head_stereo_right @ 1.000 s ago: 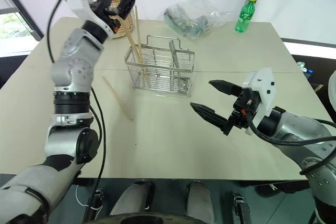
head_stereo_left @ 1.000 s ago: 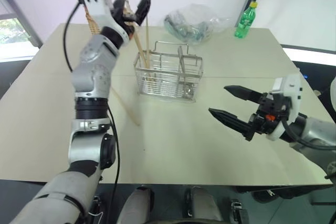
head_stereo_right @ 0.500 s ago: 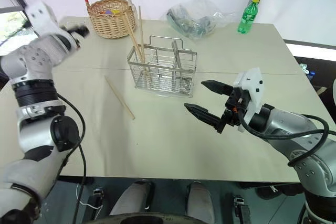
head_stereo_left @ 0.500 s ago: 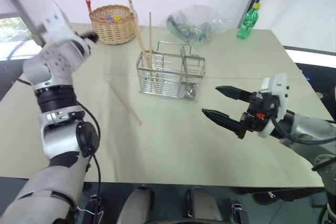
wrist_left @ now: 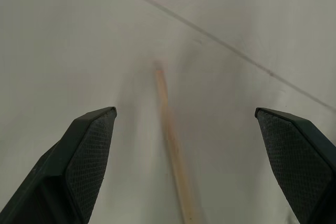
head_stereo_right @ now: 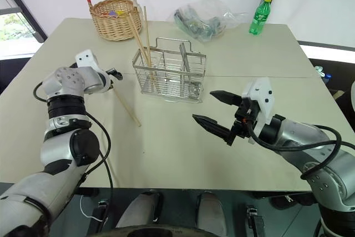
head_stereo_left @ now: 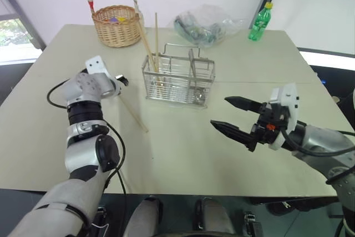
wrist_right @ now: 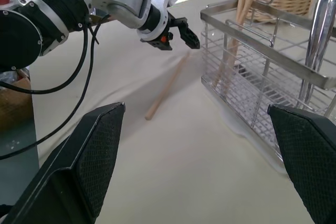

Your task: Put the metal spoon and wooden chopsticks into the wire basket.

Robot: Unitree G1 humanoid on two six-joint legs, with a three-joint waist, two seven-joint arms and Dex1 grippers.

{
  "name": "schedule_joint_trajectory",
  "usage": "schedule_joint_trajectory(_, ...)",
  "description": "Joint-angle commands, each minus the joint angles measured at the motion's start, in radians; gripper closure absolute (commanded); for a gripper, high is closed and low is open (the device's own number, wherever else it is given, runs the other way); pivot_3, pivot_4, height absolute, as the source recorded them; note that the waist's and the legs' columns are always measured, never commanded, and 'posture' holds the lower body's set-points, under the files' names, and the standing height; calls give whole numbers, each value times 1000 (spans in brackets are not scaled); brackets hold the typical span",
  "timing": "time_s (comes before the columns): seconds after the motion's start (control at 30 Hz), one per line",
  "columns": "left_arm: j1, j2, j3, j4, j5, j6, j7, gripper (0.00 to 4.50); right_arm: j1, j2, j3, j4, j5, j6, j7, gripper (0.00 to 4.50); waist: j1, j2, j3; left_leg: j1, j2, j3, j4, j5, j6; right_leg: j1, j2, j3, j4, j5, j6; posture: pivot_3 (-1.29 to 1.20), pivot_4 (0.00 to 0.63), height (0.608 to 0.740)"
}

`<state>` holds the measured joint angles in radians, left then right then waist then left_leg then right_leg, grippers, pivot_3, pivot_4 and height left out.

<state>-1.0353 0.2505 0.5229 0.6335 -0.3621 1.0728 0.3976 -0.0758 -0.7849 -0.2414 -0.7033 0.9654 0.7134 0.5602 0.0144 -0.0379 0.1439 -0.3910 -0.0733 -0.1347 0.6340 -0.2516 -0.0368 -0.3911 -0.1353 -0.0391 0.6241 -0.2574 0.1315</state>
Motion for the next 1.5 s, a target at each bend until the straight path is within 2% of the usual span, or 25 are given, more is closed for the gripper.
schedule_joint_trajectory(0.03,-42,4,-10,57,19,-52,-1,39,13,8,-32,-42,10,-16,-15,0,0,0,0,0,0,0,0,0,0,0,0,0,0,0,0,0,150,666)
schedule_joint_trajectory(0.23,-69,7,-17,190,28,-135,-35,39,32,18,-42,-58,12,-21,-33,0,2,1,-1,1,0,0,0,0,0,1,-1,0,0,0,0,0,150,666)
schedule_joint_trajectory(0.27,-75,6,-15,210,28,-149,-40,279,34,19,-44,-61,12,-22,-35,0,2,1,-1,1,0,0,0,0,0,1,-1,0,0,0,0,0,150,666)
schedule_joint_trajectory(0.33,-84,8,-12,238,27,-164,-45,930,37,20,-45,-64,13,-22,-38,0,2,1,-1,1,0,0,0,0,0,1,-1,0,1,0,0,0,150,666)
schedule_joint_trajectory(0.4,-91,8,-15,257,28,-176,-49,1853,41,19,-54,-63,13,-25,-39,0,4,1,-1,1,0,0,0,0,0,1,-1,0,1,0,0,0,150,666)
schedule_joint_trajectory(0.57,-104,12,-14,276,24,-192,-48,4467,44,18,-63,-61,11,-26,-37,0,10,1,-1,1,-1,0,1,0,0,1,-1,0,1,0,0,0,150,666)
schedule_joint_trajectory(0.8,-105,42,-27,256,41,-236,-65,4467,37,11,-65,-52,8,-25,-24,0,23,0,-1,0,0,1,1,0,0,0,-1,0,1,0,0,0,150,666)
schedule_joint_trajectory(1.0,-140,114,-30,212,38,-374,-136,4467,15,-8,-72,-35,19,-11,-7,0,22,0,-1,0,0,1,0,0,0,-1,-1,0,1,0,0,0,150,666)
schedule_joint_trajectory(1.27,-297,203,0,51,-81,-680,-445,4467,-4,-26,-69,-22,36,3,0,0,25,-1,0,-2,0,1,0,0,0,-1,-1,0,-2,0,0,0,150,666)
schedule_joint_trajectory(1.37,-365,202,1,-7,-143,-685,-531,4467,-7,-26,-67,-21,41,5,-1,0,25,-1,0,-2,0,1,0,0,0,0,-2,0,-3,0,0,0,150,666)
schedule_joint_trajectory(1.5,-383,160,-71,-80,-156,-641,-600,4467,-7,-19,-60,-19,37,3,-5,0,24,1,-1,0,0,1,0,0,0,2,-1,0,-4,0,0,0,150,666)
